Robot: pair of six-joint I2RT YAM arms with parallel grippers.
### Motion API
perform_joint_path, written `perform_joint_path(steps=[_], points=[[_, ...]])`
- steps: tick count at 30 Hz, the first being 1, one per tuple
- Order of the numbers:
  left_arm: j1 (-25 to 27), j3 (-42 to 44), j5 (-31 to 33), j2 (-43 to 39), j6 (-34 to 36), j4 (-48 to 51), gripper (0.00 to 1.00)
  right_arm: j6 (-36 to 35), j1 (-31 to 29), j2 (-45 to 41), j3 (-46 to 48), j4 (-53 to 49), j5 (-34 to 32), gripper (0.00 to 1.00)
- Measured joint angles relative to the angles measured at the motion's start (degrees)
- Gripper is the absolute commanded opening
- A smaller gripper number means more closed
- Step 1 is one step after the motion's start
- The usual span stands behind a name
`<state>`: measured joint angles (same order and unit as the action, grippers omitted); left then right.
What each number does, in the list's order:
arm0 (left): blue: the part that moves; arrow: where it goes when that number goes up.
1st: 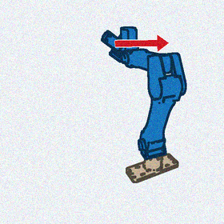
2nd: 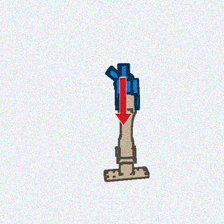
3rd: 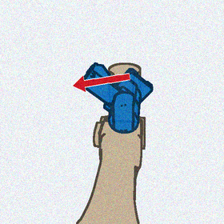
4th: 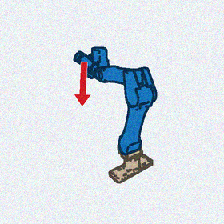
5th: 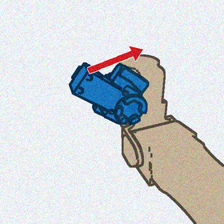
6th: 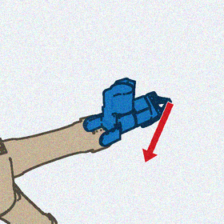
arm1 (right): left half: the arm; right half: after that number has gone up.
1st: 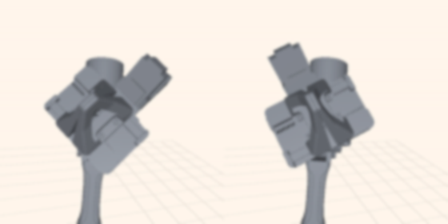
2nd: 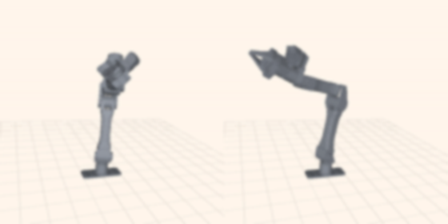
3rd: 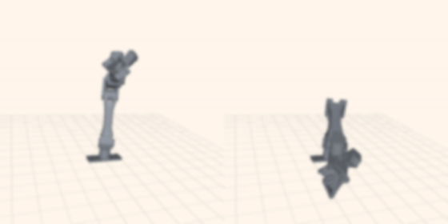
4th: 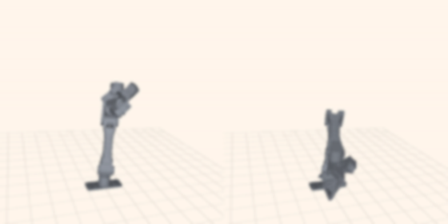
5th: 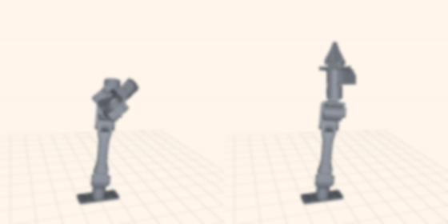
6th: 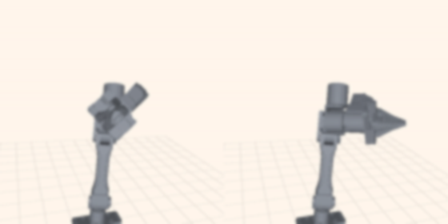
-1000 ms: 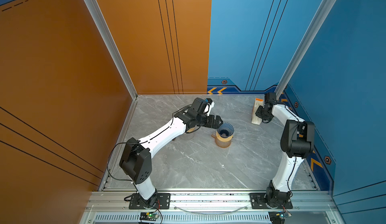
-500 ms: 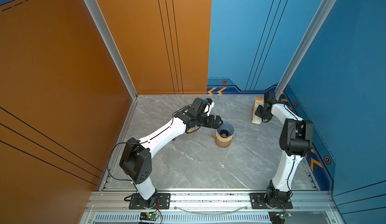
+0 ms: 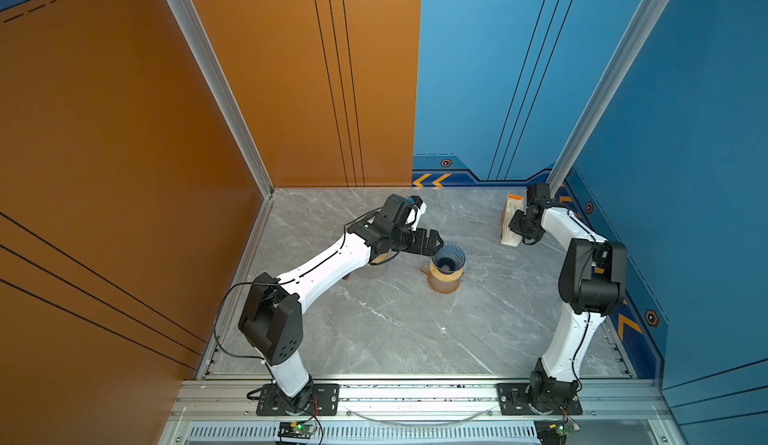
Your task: Place the coffee filter in the dripper
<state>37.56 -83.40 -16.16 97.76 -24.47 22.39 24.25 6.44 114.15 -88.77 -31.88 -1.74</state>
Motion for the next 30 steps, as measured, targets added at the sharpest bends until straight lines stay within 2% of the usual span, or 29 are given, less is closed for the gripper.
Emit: perform_joint_path(steps=[8,15,23,26,30], points=[[0.0,0.0,-0.2,0.55,0.0,0.11,0.98,-0.42,0.0,-0.57,0.28,-0.04,-0.31,0.19],[0.0,-0.48,-0.42,0.63,0.0,0.11,0.98,-0.44,0.0,-0.57,0.28,-0.04,-0.33,0.25],[0.02,-0.76,-0.44,0.63,-0.22,0.11,0.98,-0.44,0.0,-0.57,0.31,-0.07,-0.44,0.25],[0.09,-0.81,-0.42,0.63,-0.42,0.11,0.98,-0.57,0.02,-0.57,0.35,-0.09,-0.57,0.15],[0.26,-0.85,-0.44,0.63,-0.44,0.11,0.98,-0.87,0.26,-0.57,0.35,-0.09,-0.52,0.16]])
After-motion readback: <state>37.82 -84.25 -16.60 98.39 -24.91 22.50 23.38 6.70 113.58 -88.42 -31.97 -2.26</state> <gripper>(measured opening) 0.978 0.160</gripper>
